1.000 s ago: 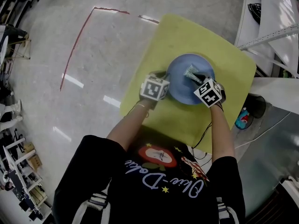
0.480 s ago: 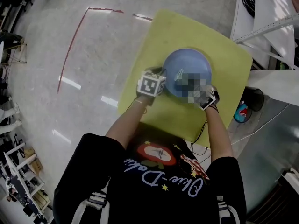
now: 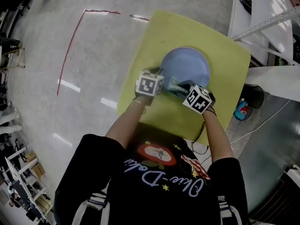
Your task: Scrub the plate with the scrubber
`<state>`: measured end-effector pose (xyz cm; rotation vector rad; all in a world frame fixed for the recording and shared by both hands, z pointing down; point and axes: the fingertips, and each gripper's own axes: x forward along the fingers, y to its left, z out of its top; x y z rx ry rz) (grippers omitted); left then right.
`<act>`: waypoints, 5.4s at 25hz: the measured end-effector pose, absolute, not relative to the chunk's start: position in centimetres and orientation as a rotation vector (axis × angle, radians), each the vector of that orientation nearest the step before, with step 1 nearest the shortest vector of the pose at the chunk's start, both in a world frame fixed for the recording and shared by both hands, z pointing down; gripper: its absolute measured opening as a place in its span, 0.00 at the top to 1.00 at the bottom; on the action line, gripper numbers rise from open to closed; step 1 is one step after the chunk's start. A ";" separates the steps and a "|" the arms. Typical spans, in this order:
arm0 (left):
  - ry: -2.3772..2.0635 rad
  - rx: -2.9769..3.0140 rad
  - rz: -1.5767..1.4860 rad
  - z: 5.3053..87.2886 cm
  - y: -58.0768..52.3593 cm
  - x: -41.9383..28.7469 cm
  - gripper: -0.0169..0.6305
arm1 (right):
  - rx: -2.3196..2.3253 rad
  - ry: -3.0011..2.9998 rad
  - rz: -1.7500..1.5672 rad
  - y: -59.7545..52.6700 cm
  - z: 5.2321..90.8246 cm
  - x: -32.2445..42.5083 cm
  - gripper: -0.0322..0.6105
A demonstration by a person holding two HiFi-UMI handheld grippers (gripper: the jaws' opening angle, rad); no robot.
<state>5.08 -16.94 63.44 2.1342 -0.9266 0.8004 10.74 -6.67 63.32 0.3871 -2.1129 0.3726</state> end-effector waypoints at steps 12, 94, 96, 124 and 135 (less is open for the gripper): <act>-0.916 2.128 0.809 63.4 -17.0 5.5 0.89 | 0.405 -2.241 0.267 -9.0 60.6 11.1 0.85; -0.943 2.144 0.875 63.6 -16.9 5.7 0.90 | 0.509 -1.993 0.425 -6.7 63.6 13.9 0.84; -0.943 2.142 0.875 63.6 -16.9 5.5 0.90 | 0.501 -1.999 0.430 -6.5 63.5 13.6 0.84; -1.051 2.290 0.796 60.0 -17.4 3.8 0.93 | 0.894 -2.263 0.485 -9.2 57.7 14.4 0.85; -1.028 2.507 0.564 52.8 -13.8 5.7 0.97 | 1.295 -2.455 0.546 -8.7 51.5 14.9 0.85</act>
